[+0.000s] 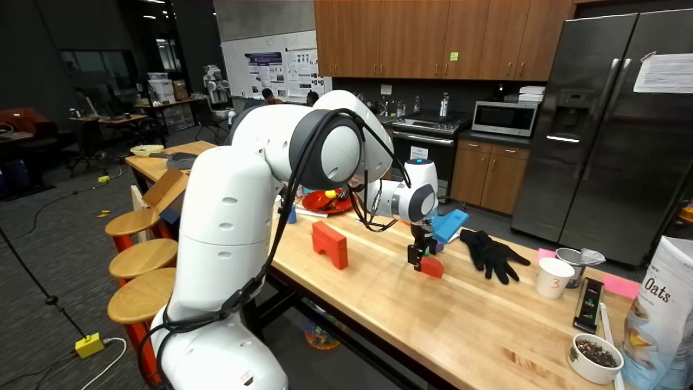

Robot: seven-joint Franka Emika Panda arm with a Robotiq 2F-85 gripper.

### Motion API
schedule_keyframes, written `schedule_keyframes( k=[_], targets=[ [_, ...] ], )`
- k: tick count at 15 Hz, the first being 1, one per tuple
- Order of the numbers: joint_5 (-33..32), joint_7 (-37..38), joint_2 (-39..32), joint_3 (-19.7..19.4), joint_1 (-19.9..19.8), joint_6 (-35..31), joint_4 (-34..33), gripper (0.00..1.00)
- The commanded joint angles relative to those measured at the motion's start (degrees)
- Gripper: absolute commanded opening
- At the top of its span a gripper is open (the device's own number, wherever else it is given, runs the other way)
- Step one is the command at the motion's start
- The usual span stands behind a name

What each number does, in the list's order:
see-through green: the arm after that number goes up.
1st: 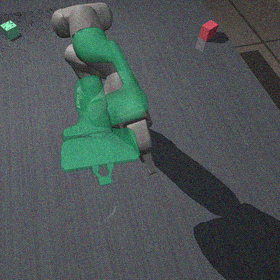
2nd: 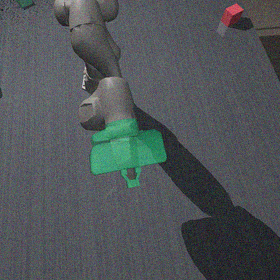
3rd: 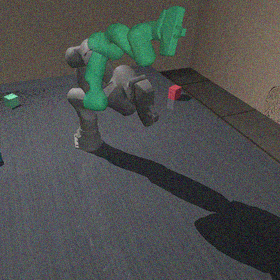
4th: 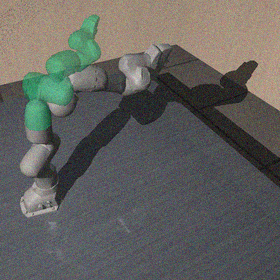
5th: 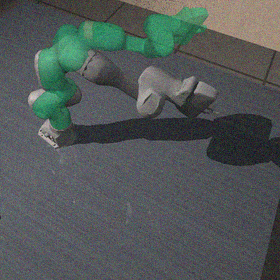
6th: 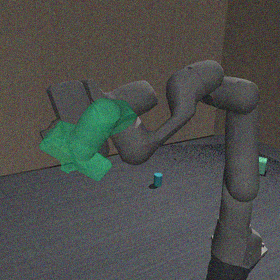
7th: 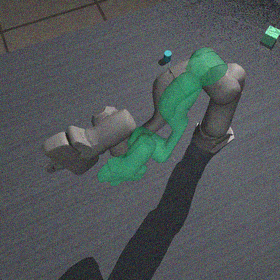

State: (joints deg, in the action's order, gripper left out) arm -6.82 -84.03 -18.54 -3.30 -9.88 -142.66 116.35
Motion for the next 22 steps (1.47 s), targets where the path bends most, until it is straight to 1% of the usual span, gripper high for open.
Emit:
schedule_keyframes(
  k=[1, 2, 3, 6, 7, 8, 9, 11, 12, 14, 15, 16, 17, 22],
  targets=[
    [1.59, -0.23, -0.14, 1.05, -0.76, -0.81, -0.19, 1.0],
    [1.76, -0.17, -0.07, 1.11, -0.77, -0.82, -0.12, 0.94],
    [1.79, -0.18, 0.06, 1.06, -0.82, -0.81, 0.0, 0.74],
    [2.15, -0.26, 0.11, 1.06, -0.83, -0.69, 0.02, 0.54],
    [2.17, -0.27, 0.13, 1.07, -0.82, -0.6, 0.0, 0.44],
    [2.21, -0.21, 0.13, 1.12, -0.79, -0.5, -0.06, 0.37],
    [2.19, -0.3, 0.09, 1.14, -0.81, -0.47, -0.09, 0.28],
    [2.24, -0.28, 0.04, 1.21, -0.76, -0.42, -0.23, 0.29],
    [2.25, -0.32, -0.01, 1.24, -0.75, -0.41, -0.3, 0.35],
    [2.4, -0.33, -0.09, 1.41, -0.71, -0.31, -0.47, 0.32],
    [2.66, -0.53, -0.05, 1.56, -0.79, -0.17, -0.57, 0.28],
    [2.95, -0.69, 0.23, 1.72, -0.83, 0.07, -0.57, 0.23],
    [3.07, -0.62, 0.68, 1.77, -0.79, 0.04, -0.45, 0.15],
    [0.43, 0.64, 5.89, 0.46, -0.09, -0.51, 1.57, 0.15]
  ],
)
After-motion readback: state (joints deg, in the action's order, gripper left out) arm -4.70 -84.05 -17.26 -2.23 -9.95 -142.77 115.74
